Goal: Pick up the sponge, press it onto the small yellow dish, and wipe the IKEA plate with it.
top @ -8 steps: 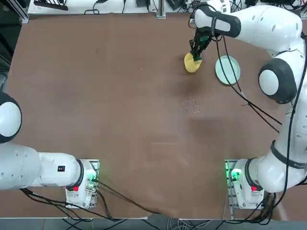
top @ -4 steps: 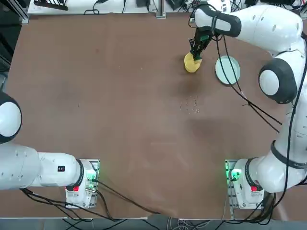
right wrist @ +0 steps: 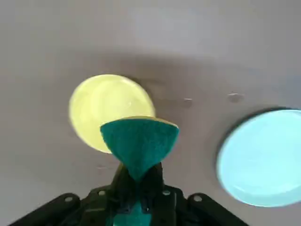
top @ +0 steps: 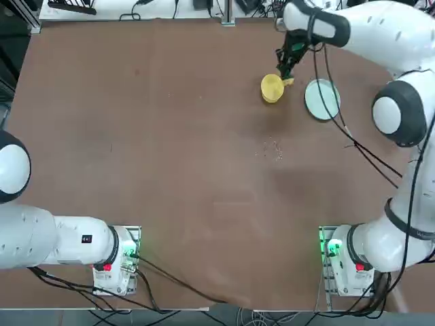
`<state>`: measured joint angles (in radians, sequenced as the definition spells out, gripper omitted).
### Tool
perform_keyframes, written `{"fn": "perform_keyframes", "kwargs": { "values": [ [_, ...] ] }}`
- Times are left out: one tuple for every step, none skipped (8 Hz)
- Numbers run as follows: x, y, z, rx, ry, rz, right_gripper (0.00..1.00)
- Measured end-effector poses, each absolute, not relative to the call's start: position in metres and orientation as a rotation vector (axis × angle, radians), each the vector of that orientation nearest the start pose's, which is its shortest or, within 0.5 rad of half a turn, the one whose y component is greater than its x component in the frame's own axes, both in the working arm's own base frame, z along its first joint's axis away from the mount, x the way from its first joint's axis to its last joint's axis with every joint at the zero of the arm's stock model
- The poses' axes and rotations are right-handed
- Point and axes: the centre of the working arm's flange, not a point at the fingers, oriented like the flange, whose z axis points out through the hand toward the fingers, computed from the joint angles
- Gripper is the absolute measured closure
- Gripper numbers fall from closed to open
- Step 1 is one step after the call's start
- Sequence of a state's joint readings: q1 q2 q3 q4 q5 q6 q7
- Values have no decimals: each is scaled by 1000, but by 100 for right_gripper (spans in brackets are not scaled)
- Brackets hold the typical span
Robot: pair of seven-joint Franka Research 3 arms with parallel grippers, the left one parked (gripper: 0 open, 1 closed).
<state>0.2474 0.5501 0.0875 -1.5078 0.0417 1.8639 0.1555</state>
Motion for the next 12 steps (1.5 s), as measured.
{"fn": "perform_keyframes", "kwargs": {
  "values": [
    [647, 184, 341, -3086, -224, 312, 91],
    [646, 149, 349, -3104, -200, 308, 91],
    [641, 120, 352, -3124, -166, 309, 91],
    [632, 100, 350, -3134, -134, 298, 91],
    [621, 86, 341, -3138, -107, 268, 91],
    [607, 76, 326, -3140, -89, 228, 91],
    [592, 71, 308, -3141, -82, 180, 91],
    [575, 68, 286, -3140, -81, 133, 91],
    [560, 66, 266, -3138, -79, 97, 91],
    [549, 63, 251, -3137, -73, 82, 91],
    [541, 59, 242, -3136, -63, 88, 91],
    [538, 53, 237, -3136, -46, 98, 91]
  ]
}}
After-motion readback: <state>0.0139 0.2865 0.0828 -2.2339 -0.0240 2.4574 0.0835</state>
